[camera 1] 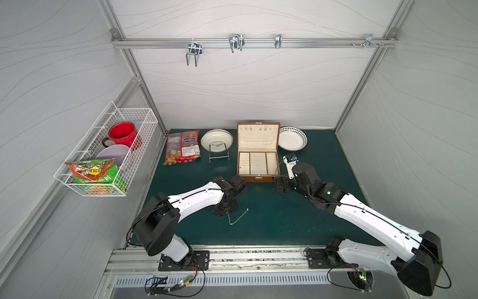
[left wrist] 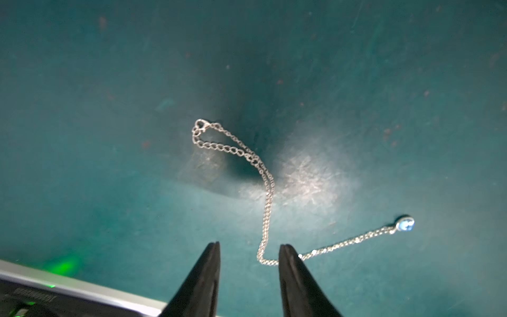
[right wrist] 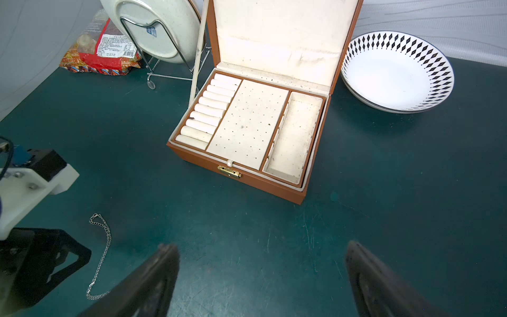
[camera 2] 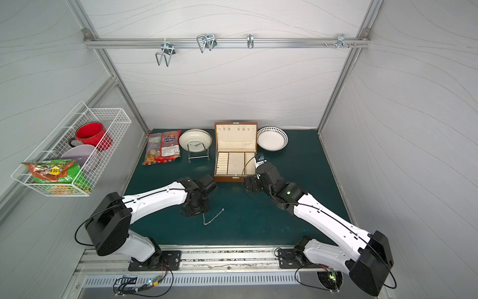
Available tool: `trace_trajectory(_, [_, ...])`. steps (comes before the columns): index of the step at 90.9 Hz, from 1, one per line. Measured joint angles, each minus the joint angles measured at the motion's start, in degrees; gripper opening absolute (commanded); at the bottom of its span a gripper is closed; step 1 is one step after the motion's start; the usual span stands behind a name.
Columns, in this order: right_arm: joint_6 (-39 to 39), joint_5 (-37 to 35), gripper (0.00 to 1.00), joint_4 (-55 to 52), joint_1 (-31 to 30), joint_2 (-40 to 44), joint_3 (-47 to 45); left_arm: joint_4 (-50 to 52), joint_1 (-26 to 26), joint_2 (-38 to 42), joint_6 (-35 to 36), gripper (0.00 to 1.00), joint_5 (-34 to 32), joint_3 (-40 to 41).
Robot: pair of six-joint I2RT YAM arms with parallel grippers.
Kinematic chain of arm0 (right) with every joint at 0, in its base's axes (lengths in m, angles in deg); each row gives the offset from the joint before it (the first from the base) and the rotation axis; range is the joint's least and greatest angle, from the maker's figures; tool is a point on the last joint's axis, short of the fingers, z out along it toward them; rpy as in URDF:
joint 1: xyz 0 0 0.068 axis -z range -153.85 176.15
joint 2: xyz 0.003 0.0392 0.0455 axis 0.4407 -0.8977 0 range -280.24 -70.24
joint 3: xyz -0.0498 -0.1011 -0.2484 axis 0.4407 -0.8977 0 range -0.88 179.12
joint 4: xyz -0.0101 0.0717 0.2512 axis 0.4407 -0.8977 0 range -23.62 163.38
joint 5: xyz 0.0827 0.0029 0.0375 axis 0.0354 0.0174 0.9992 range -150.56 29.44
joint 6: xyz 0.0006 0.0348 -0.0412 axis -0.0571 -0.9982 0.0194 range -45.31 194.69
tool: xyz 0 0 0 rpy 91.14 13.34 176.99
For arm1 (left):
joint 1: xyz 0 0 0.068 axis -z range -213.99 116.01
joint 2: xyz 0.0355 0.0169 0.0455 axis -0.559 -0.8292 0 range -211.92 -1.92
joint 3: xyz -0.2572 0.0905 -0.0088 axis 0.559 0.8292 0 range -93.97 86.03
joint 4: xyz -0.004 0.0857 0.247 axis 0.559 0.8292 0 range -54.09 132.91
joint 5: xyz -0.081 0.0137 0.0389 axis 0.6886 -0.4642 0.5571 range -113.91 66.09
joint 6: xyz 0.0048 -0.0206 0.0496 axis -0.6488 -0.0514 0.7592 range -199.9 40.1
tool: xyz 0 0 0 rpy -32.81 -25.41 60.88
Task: Put jewelry chain into jewelry box
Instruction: Pick up the necklace from the center of the board.
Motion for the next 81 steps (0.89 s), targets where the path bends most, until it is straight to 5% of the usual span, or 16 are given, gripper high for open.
trace_trajectory(81, [-0.44, -0.24, 0.99, -0.2, -0.11, 0.0, -0.17, -5.25, 0.0, -4.83, -3.85, 0.3, 2.86, 2.38])
